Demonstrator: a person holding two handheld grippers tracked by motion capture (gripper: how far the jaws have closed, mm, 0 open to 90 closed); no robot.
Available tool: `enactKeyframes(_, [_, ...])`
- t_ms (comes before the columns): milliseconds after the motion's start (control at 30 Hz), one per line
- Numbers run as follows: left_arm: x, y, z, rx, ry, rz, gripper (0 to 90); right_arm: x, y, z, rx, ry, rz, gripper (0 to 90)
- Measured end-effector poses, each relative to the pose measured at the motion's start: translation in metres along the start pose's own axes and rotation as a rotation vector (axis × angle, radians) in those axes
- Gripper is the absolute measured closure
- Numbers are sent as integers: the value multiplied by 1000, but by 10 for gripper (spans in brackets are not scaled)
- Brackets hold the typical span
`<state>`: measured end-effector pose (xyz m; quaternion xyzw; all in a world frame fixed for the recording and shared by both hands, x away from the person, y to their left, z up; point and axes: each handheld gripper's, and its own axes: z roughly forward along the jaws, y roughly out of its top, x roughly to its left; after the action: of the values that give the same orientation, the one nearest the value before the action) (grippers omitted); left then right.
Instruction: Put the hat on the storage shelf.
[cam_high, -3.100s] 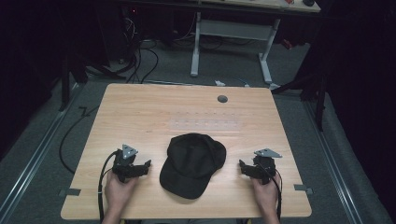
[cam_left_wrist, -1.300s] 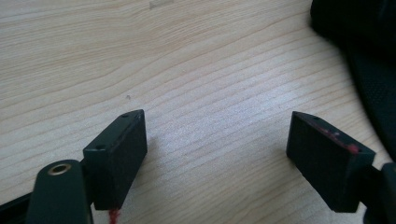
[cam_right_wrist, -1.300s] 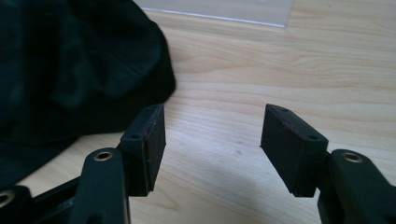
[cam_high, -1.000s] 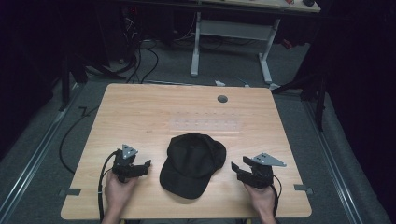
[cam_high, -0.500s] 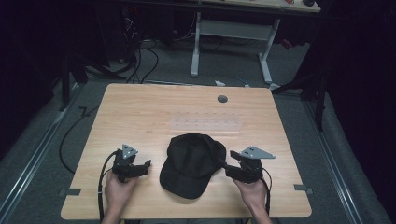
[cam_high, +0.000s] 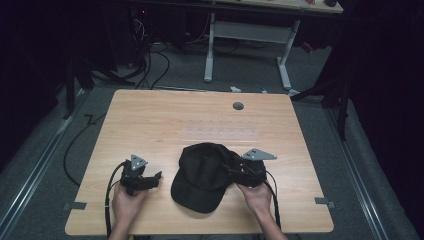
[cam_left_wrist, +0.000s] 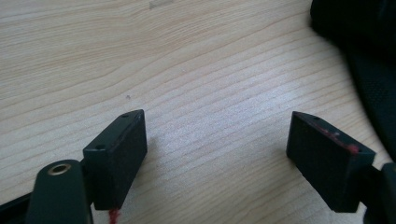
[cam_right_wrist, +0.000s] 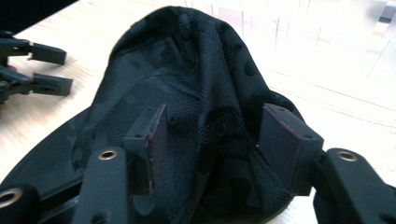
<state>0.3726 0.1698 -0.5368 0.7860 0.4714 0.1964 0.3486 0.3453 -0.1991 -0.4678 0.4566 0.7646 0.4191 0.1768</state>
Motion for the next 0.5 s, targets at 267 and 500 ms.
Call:
enactKeyframes(267, [0, 0, 0, 1, -1, 1, 204, -4, 0, 14, 30, -18, 30, 508])
enactKeyframes(500, [0, 0, 0, 1, -1, 2, 205, -6, -3, 23, 79, -5, 24, 606])
